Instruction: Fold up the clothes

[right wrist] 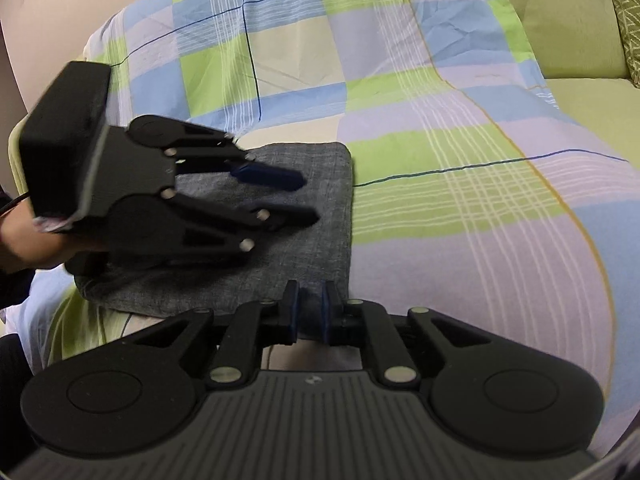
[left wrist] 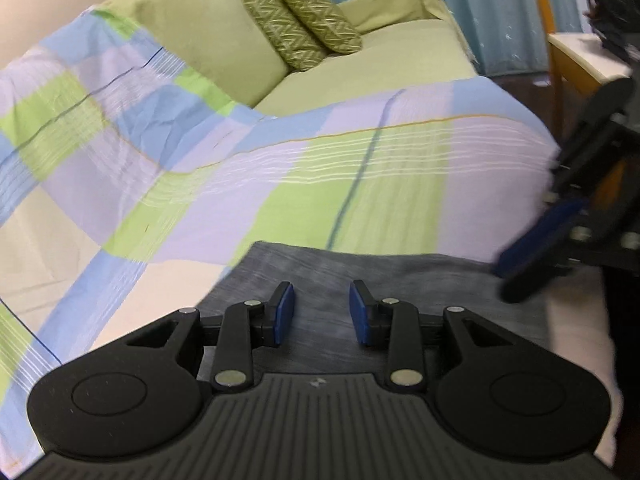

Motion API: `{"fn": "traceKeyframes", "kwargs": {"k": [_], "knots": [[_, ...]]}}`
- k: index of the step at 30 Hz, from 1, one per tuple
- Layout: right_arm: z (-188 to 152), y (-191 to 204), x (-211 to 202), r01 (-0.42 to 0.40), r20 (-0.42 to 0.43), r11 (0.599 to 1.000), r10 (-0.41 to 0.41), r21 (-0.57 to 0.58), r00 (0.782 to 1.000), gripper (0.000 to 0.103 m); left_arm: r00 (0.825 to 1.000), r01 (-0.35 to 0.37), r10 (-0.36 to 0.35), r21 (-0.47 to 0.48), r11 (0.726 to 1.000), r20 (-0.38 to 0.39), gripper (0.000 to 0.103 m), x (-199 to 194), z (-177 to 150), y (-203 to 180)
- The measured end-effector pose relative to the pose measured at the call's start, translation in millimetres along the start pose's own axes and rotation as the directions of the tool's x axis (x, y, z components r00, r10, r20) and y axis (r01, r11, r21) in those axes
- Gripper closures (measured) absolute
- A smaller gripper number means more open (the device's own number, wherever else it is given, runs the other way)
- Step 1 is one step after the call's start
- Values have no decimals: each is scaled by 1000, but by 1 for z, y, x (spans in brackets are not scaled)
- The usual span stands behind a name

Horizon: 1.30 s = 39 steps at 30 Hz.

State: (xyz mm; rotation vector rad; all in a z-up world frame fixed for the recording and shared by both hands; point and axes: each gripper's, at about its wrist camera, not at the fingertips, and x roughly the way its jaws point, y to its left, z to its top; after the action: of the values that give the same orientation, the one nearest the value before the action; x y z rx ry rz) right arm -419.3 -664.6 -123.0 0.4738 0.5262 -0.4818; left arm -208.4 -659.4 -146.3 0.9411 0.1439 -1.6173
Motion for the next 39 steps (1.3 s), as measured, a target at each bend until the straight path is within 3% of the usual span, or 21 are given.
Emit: {"fn": "traceKeyframes", "kwargs": {"k": [5, 10, 14, 17, 20, 24, 29, 32, 37, 39], "knots": [[-1, 2, 0, 9, 2, 1000, -9, -16, 1000, 95, 998, -57, 57, -3, 998, -22, 61, 20, 4, 17], [-2, 9, 0, 33, 6, 998, -33, -50, 999, 95, 995, -99, 98, -92, 991, -13, 62, 4, 7, 38], [-4, 15, -5, 62, 33, 998, -62, -21, 998, 95, 998, -55, 58, -108, 993, 29, 65, -33, 7, 32], [-8, 27, -15, 96, 103, 995, -98, 29, 990, 91, 1000, -2, 3, -45, 999, 30, 63, -40, 4, 10], [-20, 47, -13, 93, 153, 995, -96, 28, 983, 91, 1000, -13, 13, -3, 1000, 20, 62, -20, -6, -1], [-33, 56, 0, 129, 136, 991, -131, 21, 982, 93, 999, -36, 37, -52, 998, 9, 62, -2, -6, 17], [-34, 52, 3, 122, 129, 992, -126, 40, 984, 93, 999, -52, 51, -97, 994, -13, 48, 20, -3, 41], [-34, 52, 3, 120, 127, 992, -124, 38, 984, 93, 999, -45, 45, -153, 987, -8, 48, 18, -6, 52], [-35, 53, 2, 125, 120, 992, -128, 27, 984, 93, 988, -151, 150, -221, 964, -20, 64, -15, -8, 70], [-35, 55, 0, 132, 112, 991, -134, 21, 985, 93, 985, -170, 170, -242, 955, -20, 64, -30, -11, 74]]}}
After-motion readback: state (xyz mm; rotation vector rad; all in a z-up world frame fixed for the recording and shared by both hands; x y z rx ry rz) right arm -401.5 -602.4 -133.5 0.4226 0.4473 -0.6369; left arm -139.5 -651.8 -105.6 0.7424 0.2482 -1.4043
